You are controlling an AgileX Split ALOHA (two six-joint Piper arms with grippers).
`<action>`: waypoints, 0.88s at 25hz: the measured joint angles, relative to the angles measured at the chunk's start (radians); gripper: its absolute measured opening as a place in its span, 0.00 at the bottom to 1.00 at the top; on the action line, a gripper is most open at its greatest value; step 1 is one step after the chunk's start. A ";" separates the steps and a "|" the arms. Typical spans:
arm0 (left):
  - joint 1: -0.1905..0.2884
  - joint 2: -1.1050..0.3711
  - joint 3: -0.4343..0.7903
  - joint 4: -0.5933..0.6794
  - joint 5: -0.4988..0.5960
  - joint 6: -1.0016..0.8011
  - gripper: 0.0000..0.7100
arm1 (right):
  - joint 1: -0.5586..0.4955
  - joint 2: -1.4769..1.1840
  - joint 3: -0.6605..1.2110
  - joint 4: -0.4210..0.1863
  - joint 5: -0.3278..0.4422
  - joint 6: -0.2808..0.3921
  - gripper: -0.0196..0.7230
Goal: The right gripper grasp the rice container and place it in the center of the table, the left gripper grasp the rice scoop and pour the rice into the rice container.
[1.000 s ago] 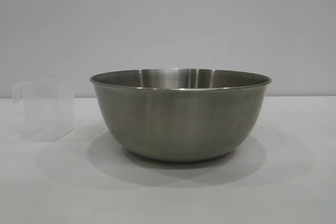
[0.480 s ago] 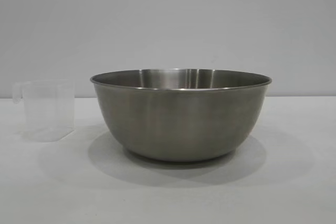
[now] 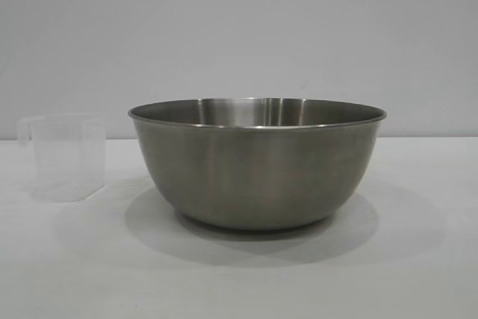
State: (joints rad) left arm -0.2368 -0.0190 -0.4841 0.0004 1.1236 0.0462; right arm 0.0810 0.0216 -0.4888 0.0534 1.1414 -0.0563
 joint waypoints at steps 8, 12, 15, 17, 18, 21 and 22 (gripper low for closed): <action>0.211 0.000 0.000 0.000 0.000 0.000 0.54 | 0.002 0.000 0.000 0.000 0.000 0.000 0.70; 0.257 0.000 0.000 0.000 0.000 0.000 0.54 | 0.020 -0.014 0.000 0.000 0.000 0.000 0.70; 0.257 0.000 0.000 0.000 0.000 0.000 0.54 | 0.020 -0.036 0.000 0.000 0.002 0.000 0.70; 0.257 0.000 0.000 0.000 -0.002 0.000 0.54 | 0.021 -0.038 0.000 0.000 0.002 -0.002 0.70; 0.257 0.000 0.000 0.000 -0.002 0.000 0.54 | 0.021 -0.038 0.000 0.000 0.002 -0.002 0.70; 0.257 0.000 0.000 0.000 -0.002 0.000 0.54 | 0.022 -0.038 0.000 0.000 0.002 -0.002 0.70; 0.257 0.000 0.000 0.000 -0.002 0.000 0.54 | 0.022 -0.038 0.000 0.000 0.002 -0.002 0.70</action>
State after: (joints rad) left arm 0.0204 -0.0190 -0.4841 0.0000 1.1215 0.0462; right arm 0.1034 -0.0166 -0.4888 0.0534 1.1433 -0.0582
